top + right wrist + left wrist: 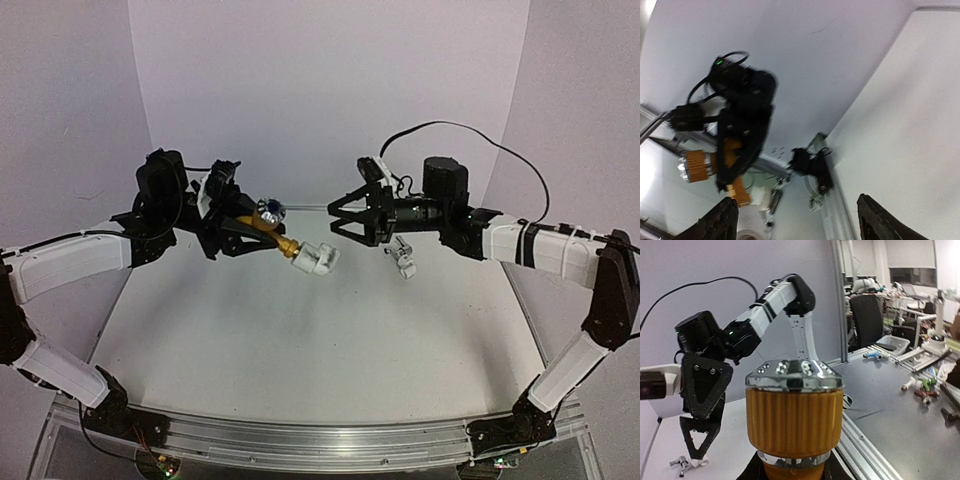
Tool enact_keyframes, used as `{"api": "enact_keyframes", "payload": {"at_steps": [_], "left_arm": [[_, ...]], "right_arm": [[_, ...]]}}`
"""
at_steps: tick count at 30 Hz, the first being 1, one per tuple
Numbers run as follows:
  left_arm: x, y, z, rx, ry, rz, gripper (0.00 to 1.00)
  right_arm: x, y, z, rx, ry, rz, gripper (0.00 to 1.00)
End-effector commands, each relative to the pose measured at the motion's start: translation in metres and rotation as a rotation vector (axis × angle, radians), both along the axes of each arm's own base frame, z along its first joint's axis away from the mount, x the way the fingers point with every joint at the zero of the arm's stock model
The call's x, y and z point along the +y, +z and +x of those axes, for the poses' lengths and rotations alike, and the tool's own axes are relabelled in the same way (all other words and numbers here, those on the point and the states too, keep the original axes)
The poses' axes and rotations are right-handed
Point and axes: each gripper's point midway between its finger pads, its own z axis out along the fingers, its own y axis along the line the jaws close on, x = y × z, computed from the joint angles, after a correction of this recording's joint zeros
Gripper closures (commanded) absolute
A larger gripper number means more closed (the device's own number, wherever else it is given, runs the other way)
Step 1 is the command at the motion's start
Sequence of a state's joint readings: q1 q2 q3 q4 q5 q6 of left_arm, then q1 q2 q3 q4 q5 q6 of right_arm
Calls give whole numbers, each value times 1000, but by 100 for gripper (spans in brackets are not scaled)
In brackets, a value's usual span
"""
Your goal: Install the water faucets
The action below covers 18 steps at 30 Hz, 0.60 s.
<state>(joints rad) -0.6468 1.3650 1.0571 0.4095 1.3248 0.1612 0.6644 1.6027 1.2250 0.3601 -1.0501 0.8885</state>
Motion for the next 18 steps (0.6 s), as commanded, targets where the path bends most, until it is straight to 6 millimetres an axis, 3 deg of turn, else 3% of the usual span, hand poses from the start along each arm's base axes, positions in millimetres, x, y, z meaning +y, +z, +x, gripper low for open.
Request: {"api": "enact_keyframes", "payload": {"at_steps": [1, 5, 8, 11, 18], "left_arm": [[-6, 38, 43, 254, 265, -17, 100], [2, 30, 95, 663, 520, -36, 100], [7, 11, 118, 975, 557, -5, 100], [2, -8, 118, 1186, 503, 69, 100], [4, -48, 119, 1388, 528, 131, 100]], "right_arm": [[-31, -3, 33, -331, -269, -192, 14], [-46, 0, 28, -732, -321, -265, 12], [-32, -5, 11, -1024, -304, -346, 12], [-11, -14, -1, -1262, -307, -431, 11], [13, -25, 1, -1454, -407, -441, 13]]}}
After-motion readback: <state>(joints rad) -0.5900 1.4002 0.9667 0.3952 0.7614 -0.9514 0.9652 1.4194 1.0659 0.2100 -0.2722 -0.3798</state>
